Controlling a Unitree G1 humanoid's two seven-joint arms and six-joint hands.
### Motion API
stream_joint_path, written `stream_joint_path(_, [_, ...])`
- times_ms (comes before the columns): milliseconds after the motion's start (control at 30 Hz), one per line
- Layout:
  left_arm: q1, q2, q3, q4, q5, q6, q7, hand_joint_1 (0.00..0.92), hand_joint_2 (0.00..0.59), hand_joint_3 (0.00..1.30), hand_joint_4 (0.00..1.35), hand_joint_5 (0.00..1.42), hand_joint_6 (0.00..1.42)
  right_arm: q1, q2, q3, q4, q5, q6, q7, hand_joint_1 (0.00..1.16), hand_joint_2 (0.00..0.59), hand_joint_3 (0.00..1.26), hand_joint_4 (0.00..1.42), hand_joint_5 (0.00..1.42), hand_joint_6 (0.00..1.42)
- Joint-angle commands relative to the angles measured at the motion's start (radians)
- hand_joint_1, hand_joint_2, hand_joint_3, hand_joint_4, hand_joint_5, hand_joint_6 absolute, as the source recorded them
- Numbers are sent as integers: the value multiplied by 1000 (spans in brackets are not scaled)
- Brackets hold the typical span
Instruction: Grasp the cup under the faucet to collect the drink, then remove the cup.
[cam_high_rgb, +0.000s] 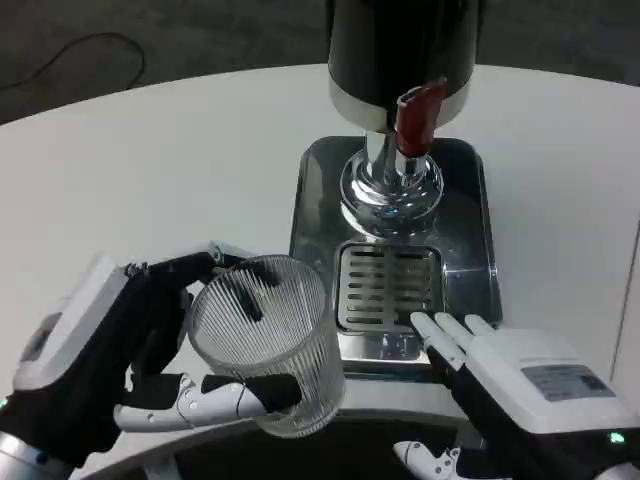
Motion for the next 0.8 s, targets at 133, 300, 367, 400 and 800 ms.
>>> stream_joint_path(133, [-92,2,-11,80,26,-6,31,495,192,1061,1257,1424,1424,38,12,-34,-45,3,1,7,266,412,0,0,0,0])
stream_joint_path(300, [-164,16,-6,159,63,-11,53,495,192,1061,1257,1424,1424,50,18,-73,-67,19,2,5,266,412,0,0,0,0])
stream_joint_path(367, [-206,25,-6,197,82,-8,68,495,192,1061,1257,1424,1424,63,18,-88,-82,31,3,6,266,412,0,0,0,0])
stream_joint_path(400, [-232,29,-8,220,93,-4,77,495,192,1061,1257,1424,1424,69,18,-93,-88,37,2,7,266,412,0,0,0,0])
stream_joint_path(800, [-493,67,-107,474,228,-22,161,495,192,1061,1257,1424,1424,112,18,-146,-142,89,-1,5,266,412,0,0,0,0])
